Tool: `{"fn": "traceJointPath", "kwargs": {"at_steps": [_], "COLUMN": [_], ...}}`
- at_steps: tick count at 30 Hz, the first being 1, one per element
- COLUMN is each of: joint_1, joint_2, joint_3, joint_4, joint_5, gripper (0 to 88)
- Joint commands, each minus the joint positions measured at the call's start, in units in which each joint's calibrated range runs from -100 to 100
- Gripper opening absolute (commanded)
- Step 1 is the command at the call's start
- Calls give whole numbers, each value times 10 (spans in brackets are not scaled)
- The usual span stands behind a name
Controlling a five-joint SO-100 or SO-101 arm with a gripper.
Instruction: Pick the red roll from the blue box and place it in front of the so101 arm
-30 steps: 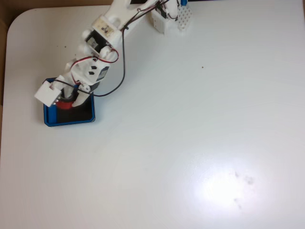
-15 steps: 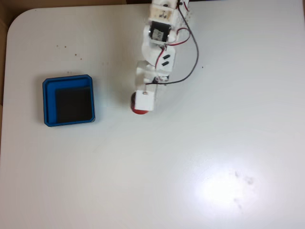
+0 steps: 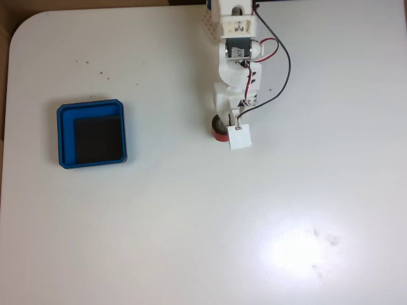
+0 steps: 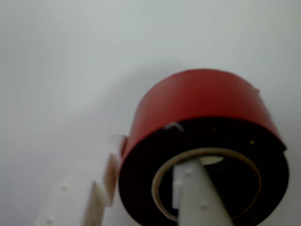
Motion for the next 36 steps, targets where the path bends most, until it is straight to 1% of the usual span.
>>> {"fn": "traceJointPath", "kwargs": {"at_steps": [1,9,16,23,30,36], "joint_1": [3,3,1,-78,-80,-79], "joint_2": [-13,51,46,45,46,46], "joint_3": [3,3,3,3,2,2], "joint_4": [-6,-6,-6,-6,-6,-6], "joint_5": [3,3,3,3,-4,2], "gripper": [5,5,5,5,5,11]}}
